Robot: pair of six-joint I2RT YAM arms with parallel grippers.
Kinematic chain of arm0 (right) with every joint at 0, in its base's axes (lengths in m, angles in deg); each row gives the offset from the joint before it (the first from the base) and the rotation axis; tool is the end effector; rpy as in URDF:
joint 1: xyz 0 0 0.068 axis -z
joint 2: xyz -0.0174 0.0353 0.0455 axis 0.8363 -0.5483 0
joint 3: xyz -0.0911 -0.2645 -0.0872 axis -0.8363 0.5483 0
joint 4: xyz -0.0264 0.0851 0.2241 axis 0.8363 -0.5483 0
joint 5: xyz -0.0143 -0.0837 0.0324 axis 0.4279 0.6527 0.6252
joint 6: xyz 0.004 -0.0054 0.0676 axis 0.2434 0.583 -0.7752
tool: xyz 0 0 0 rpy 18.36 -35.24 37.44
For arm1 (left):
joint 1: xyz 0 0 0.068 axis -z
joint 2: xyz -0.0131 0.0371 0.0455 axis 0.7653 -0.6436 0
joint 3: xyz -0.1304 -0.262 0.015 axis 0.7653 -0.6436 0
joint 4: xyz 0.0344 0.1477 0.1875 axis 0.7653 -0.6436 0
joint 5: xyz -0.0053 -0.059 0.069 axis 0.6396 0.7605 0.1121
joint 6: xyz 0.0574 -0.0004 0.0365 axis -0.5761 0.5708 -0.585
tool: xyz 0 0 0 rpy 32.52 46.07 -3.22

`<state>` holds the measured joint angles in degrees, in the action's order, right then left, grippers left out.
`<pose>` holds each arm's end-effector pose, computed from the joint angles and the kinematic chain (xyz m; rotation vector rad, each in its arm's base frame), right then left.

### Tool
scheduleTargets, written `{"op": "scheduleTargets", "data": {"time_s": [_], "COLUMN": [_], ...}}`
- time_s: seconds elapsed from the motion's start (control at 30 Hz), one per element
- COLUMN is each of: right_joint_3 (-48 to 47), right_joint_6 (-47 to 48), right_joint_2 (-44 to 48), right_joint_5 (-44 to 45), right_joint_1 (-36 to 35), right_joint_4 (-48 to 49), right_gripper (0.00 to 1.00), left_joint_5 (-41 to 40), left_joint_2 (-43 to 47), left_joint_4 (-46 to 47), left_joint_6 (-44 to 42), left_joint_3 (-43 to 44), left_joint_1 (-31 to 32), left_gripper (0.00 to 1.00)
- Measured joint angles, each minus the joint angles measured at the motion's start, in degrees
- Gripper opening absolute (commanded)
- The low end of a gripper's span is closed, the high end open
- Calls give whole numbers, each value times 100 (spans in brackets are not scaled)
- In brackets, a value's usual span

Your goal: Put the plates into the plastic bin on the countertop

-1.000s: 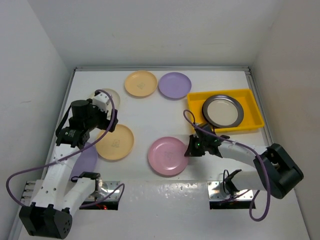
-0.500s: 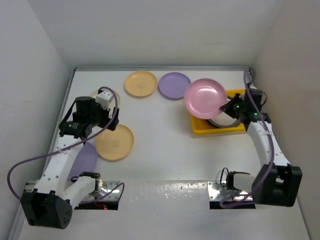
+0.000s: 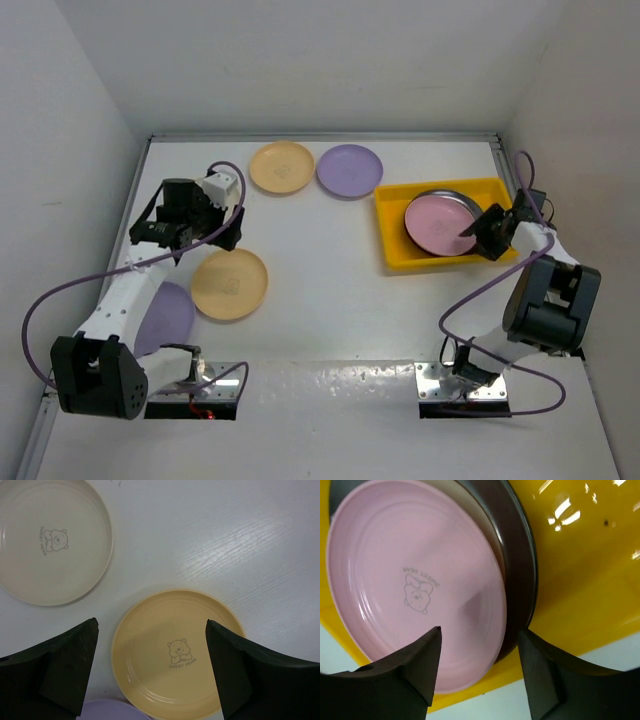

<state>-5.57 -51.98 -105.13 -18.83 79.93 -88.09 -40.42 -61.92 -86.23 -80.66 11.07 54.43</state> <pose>0.2654 -0.1012 0.1958 1.2233 2.3010 0.3577 0.2248 -0.0306 0.3023 0.4093 2.2285 -0.2170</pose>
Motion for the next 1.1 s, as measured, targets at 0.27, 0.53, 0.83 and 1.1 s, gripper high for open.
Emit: {"op": "scheduleTargets", "data": {"time_s": [0.27, 0.53, 0.83, 1.1], "right_joint_3": [-402, -1108, -1818, -1659], "right_joint_6": [437, 1217, 1598, 1788], "right_joint_2": [35, 737, -101, -144], "right_joint_5": [688, 1388, 955, 855], "right_joint_1": [-142, -2286, -4177, -4804], "right_joint_4": [-87, -155, -146, -151], "right_gripper": [94, 87, 86, 45], "left_joint_5": [9, 11, -699, -579], "left_joint_2": [-184, -1593, -2905, -3445], "left_joint_4": [81, -608, -1471, -1296], "left_joint_6": [-17, -192, -586, -667], "left_joint_3": [61, 719, 715, 509], "left_joint_1": [-9, -212, -918, -986], "left_gripper": [97, 83, 79, 21]}}
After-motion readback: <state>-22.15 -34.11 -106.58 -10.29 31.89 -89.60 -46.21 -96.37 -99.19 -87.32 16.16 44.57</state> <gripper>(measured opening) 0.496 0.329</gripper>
